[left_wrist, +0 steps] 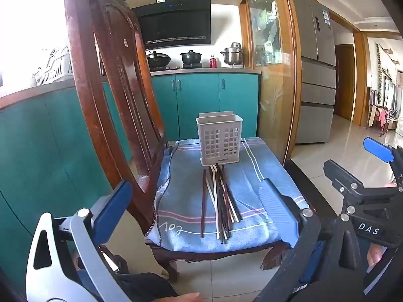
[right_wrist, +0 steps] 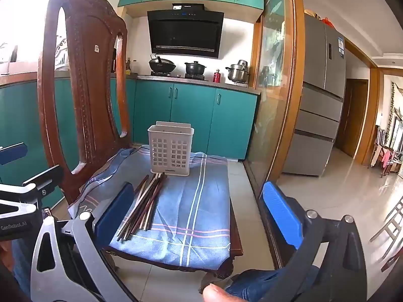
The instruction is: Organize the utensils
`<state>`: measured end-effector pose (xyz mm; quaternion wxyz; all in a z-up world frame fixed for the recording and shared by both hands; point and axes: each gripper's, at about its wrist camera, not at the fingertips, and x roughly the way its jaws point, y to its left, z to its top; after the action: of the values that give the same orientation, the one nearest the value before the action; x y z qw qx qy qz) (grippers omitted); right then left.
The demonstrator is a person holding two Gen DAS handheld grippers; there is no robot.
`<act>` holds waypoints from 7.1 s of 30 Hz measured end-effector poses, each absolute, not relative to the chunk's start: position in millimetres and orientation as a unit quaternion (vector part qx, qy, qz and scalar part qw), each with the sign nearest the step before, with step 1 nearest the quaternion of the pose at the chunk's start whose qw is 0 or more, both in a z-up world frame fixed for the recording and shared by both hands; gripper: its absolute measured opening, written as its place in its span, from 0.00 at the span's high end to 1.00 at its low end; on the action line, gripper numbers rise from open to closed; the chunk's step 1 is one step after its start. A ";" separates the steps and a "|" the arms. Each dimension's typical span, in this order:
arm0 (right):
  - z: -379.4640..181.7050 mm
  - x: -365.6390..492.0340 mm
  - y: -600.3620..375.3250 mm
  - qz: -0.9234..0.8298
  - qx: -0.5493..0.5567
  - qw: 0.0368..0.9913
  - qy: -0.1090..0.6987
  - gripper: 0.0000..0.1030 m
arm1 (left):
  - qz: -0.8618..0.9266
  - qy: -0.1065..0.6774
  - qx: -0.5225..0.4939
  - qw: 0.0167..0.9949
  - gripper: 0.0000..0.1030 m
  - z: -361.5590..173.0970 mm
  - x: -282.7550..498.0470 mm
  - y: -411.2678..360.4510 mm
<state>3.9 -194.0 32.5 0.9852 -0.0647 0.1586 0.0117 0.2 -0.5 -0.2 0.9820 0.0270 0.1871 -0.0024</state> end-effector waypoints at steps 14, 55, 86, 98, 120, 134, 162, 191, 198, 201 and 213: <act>30.6 8.5 -186.7 0.017 -0.077 0.983 0.163 0.03 | -0.002 0.194 0.024 0.981 0.03 -2.0 4.4 -3.6; 28.0 11.9 -188.3 0.017 -0.076 0.983 0.167 0.03 | -0.004 0.207 0.025 0.978 0.03 -7.4 5.8 -1.5; 26.4 15.5 -189.8 0.017 -0.074 0.982 0.173 0.03 | -0.007 0.217 0.025 0.976 0.03 -10.2 6.4 -3.8; 22.3 18.4 -191.4 0.018 -0.072 0.982 0.175 0.03 | -0.009 0.224 0.024 0.974 0.03 -12.8 9.6 -3.7; -43.4 158.4 -255.9 0.020 0.028 0.922 0.385 0.36 | -0.098 0.409 -0.016 0.907 0.24 -96.0 155.3 2.7; -101.5 371.2 -160.2 0.207 0.107 0.822 0.519 0.76 | -0.111 0.491 -0.050 0.863 0.59 -135.0 289.4 17.6; -119.9 366.5 -208.6 0.104 0.004 0.831 0.547 0.83 | -0.116 0.502 -0.084 0.853 0.73 -157.5 302.3 -23.6; -127.3 352.6 -226.8 0.097 -0.009 0.831 0.547 0.66 | -0.102 0.505 -0.122 0.848 0.85 -164.0 332.7 -9.9; -132.3 341.7 -224.4 0.101 -0.017 0.834 0.543 0.66 | -0.083 0.502 -0.114 0.853 0.84 -163.8 344.0 -8.3; -129.7 338.4 -214.5 0.104 -0.030 0.835 0.540 0.66 | -0.080 0.500 -0.105 0.856 0.84 -161.7 338.9 -8.8; -134.6 332.5 -187.5 0.109 -0.061 0.834 0.538 0.66 | -0.115 0.498 -0.136 0.849 0.93 -161.4 346.5 -7.6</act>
<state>332.5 -187.5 -134.6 0.8337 -0.0605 0.5380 0.1090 346.5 -7.6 -161.4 0.8485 -0.1364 0.4981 -0.1152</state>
